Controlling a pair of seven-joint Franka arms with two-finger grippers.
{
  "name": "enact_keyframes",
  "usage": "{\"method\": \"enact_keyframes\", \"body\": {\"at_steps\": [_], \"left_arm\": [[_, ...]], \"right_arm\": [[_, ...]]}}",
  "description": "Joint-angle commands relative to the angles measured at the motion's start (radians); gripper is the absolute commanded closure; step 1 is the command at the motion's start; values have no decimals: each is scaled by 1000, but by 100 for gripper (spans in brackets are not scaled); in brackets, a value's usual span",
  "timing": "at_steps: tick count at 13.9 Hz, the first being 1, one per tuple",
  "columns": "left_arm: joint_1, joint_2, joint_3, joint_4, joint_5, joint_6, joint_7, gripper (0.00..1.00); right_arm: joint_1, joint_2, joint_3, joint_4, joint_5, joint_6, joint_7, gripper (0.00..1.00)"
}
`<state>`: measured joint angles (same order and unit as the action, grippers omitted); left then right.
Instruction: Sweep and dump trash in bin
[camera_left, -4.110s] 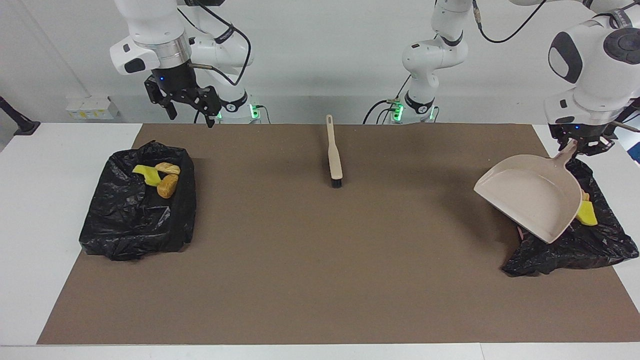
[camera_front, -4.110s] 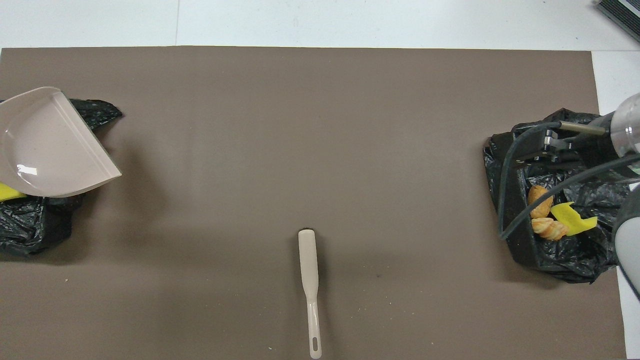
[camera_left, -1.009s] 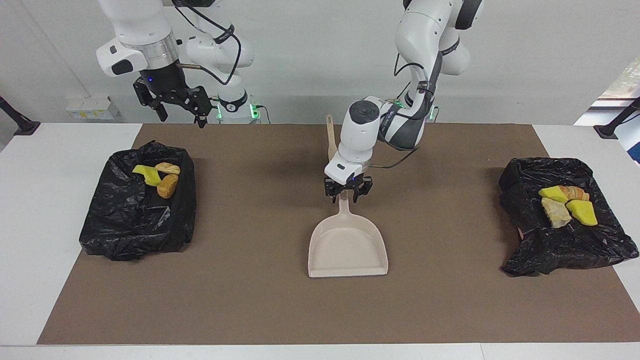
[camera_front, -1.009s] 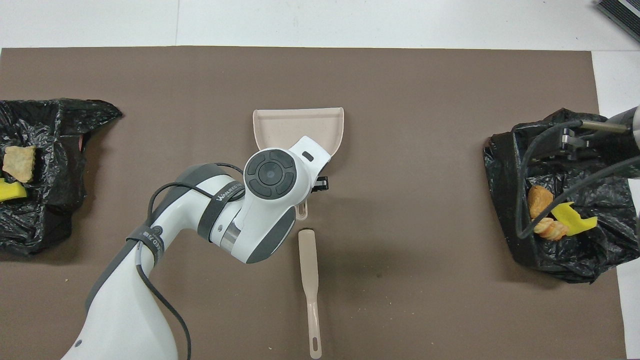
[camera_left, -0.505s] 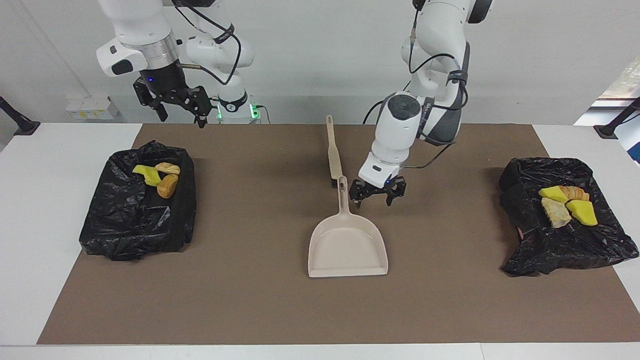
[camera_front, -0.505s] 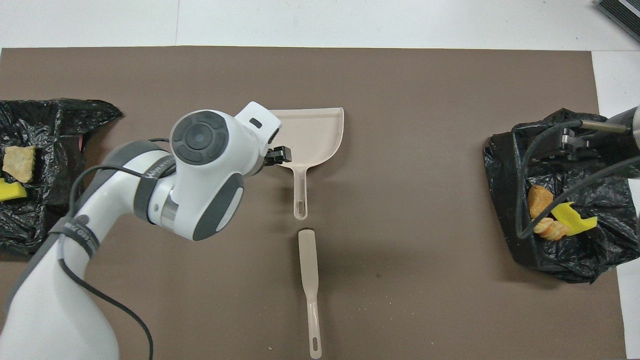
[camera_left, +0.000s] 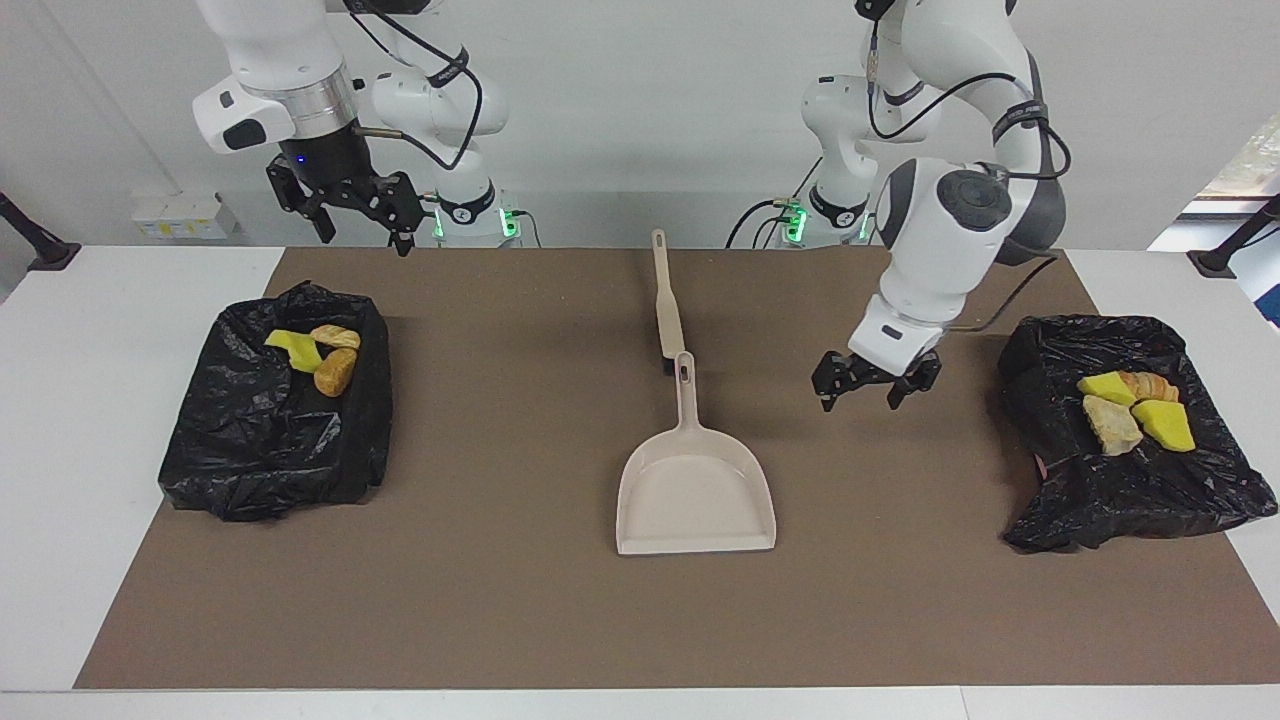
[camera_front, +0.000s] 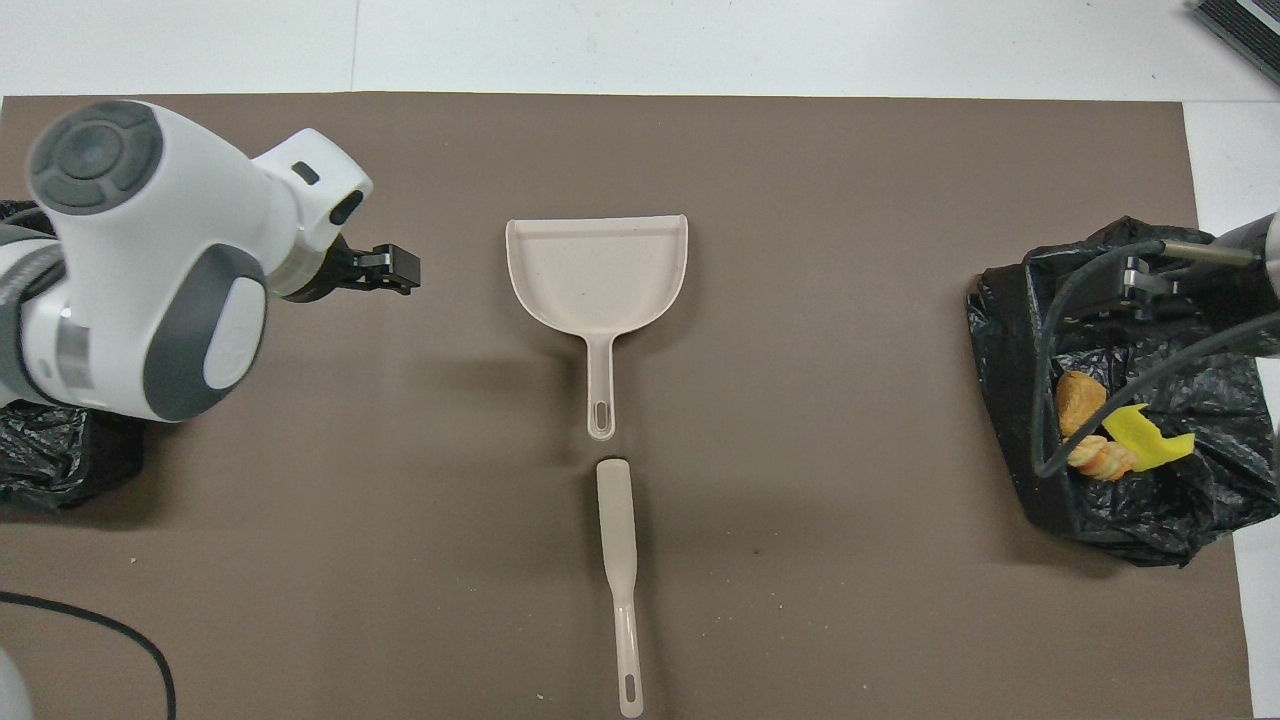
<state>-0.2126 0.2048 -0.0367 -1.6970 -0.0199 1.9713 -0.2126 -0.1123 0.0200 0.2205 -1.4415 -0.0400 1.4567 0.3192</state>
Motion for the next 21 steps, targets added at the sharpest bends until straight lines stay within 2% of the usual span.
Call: {"method": "enact_keyframes", "body": {"at_steps": [1, 5, 9, 11, 13, 16, 21], "left_arm": [[62, -56, 0, 2, -18, -74, 99, 0], [134, -120, 1, 17, -9, -172, 179, 0], [144, -127, 18, 151, 3, -377, 205, 0], [147, -149, 26, 152, 5, -402, 214, 0], [170, -195, 26, 113, 1, -405, 280, 0], [168, -194, 29, 112, 3, -399, 283, 0], [168, -192, 29, 145, 12, -468, 297, 0]], "right_arm": [[-20, -5, 7, -7, 25, 11, -22, 0], [-20, -5, 7, -7, 25, 11, -23, 0], [-20, -5, 7, -8, 25, 11, -22, 0], [-20, -5, 7, -8, 25, 11, -23, 0], [-20, -5, 7, -8, 25, 11, -23, 0], [-20, -6, 7, -10, 23, 10, -28, 0], [-20, -11, 7, -17, 25, 13, -34, 0]]}}
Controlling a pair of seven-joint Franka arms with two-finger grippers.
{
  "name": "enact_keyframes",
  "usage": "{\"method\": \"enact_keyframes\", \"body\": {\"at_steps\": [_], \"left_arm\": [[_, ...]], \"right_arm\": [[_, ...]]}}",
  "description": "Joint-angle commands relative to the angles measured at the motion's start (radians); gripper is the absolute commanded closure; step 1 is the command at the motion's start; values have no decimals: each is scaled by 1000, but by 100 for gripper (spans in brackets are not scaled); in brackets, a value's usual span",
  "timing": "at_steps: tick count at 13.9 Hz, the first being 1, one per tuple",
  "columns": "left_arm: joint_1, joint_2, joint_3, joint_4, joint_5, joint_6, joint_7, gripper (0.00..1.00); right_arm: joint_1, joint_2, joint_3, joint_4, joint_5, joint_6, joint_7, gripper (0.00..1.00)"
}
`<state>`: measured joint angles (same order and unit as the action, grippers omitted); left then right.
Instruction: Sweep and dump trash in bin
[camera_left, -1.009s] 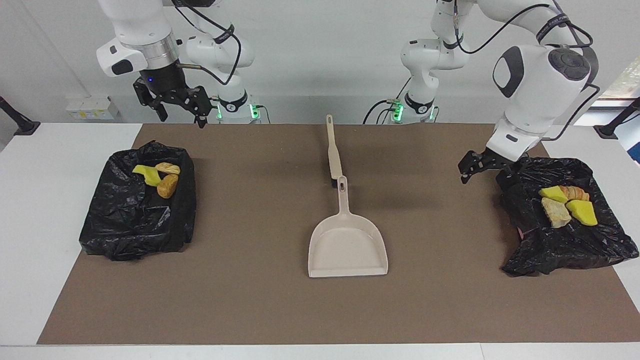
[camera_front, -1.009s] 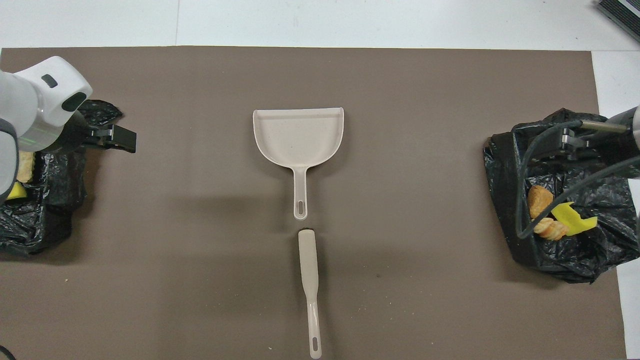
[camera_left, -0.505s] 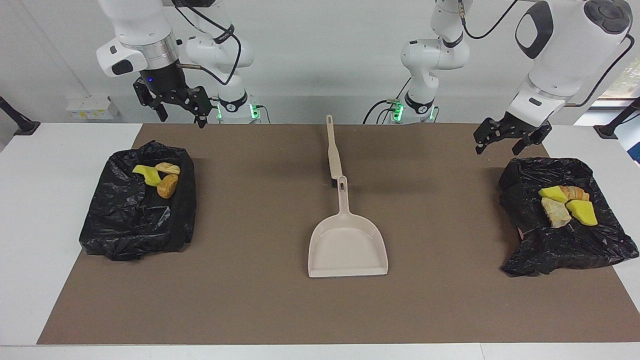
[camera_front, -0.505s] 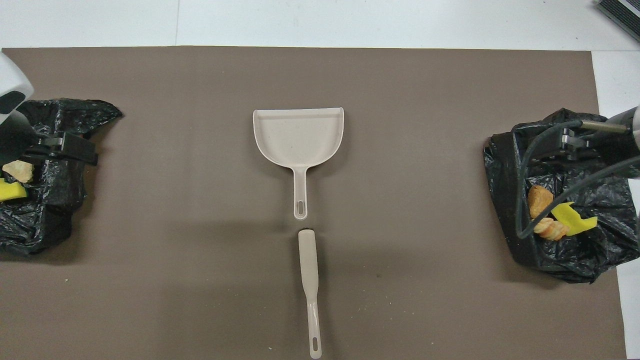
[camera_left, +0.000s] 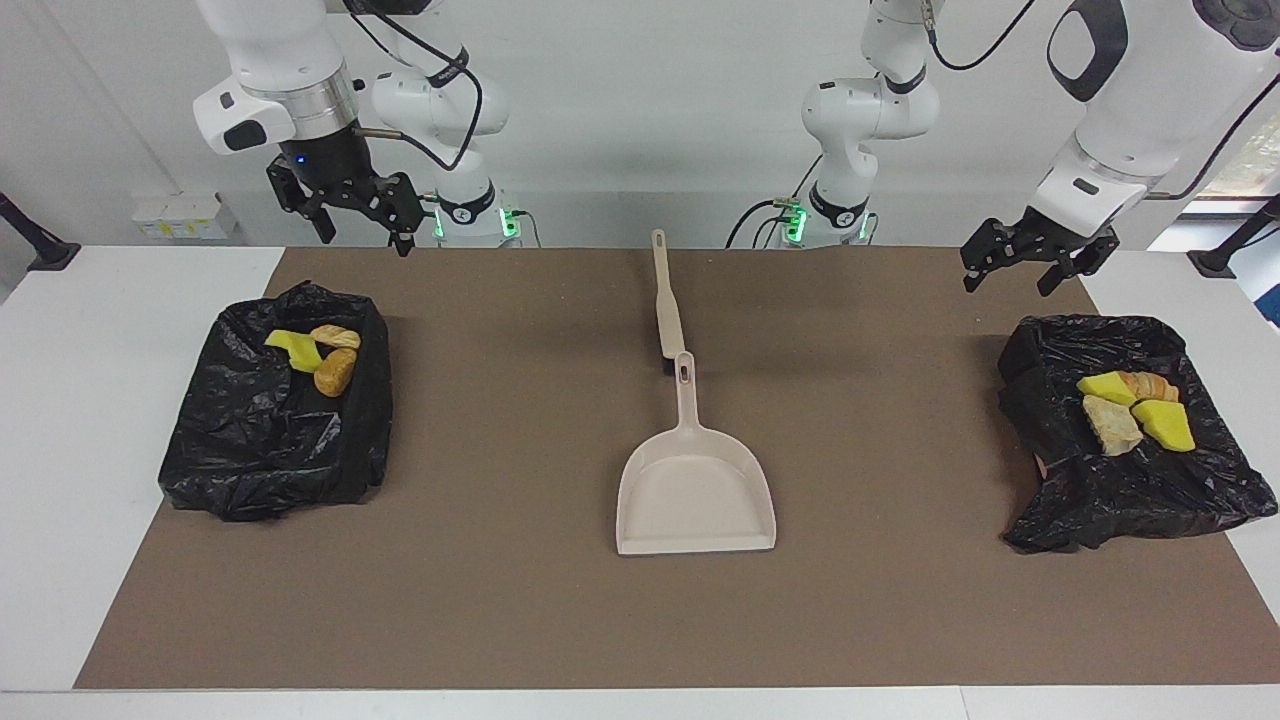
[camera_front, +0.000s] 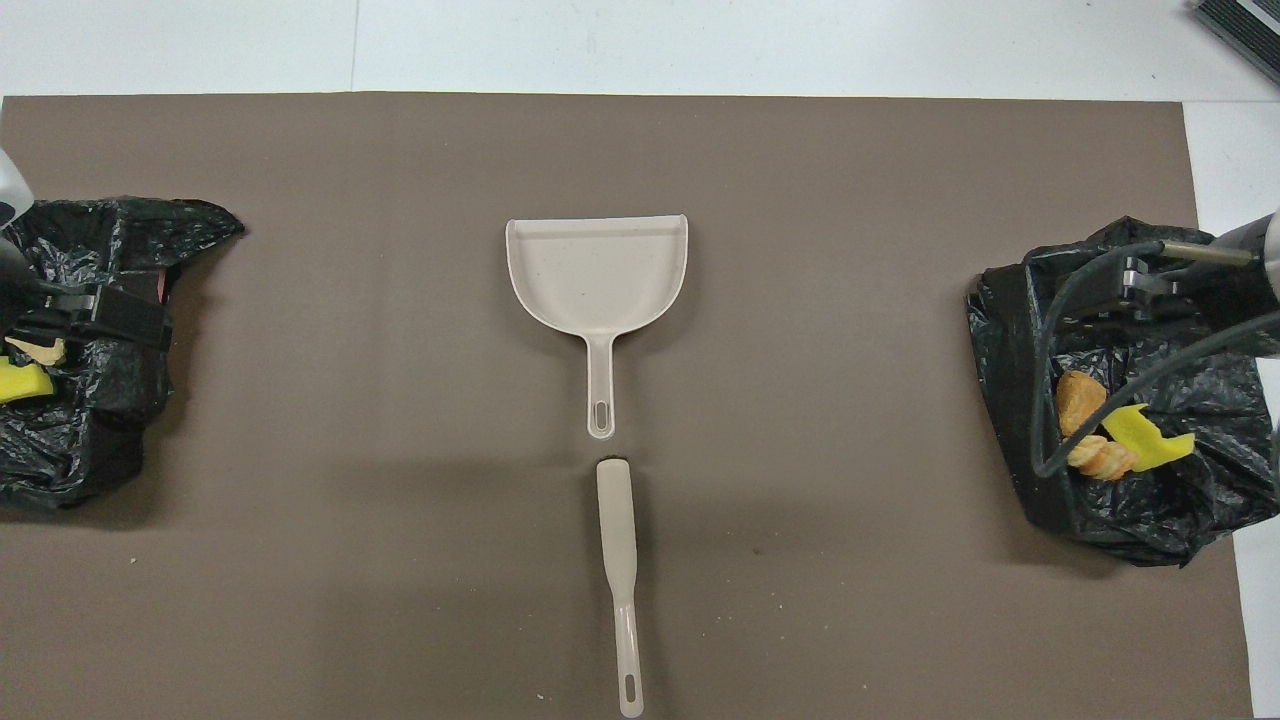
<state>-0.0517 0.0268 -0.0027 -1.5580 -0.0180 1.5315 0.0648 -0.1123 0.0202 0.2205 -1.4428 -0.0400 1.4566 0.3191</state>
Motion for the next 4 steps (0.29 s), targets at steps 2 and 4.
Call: {"method": "enact_keyframes", "body": {"at_steps": [2, 4], "left_arm": [[7, -16, -3, 4, 1, -27, 35, 0], [7, -16, -5, 1, -2, -24, 36, 0]], "right_arm": [[-20, -11, 6, -16, 23, 13, -34, 0], [-20, -12, 6, -18, 25, 11, -34, 0]]}}
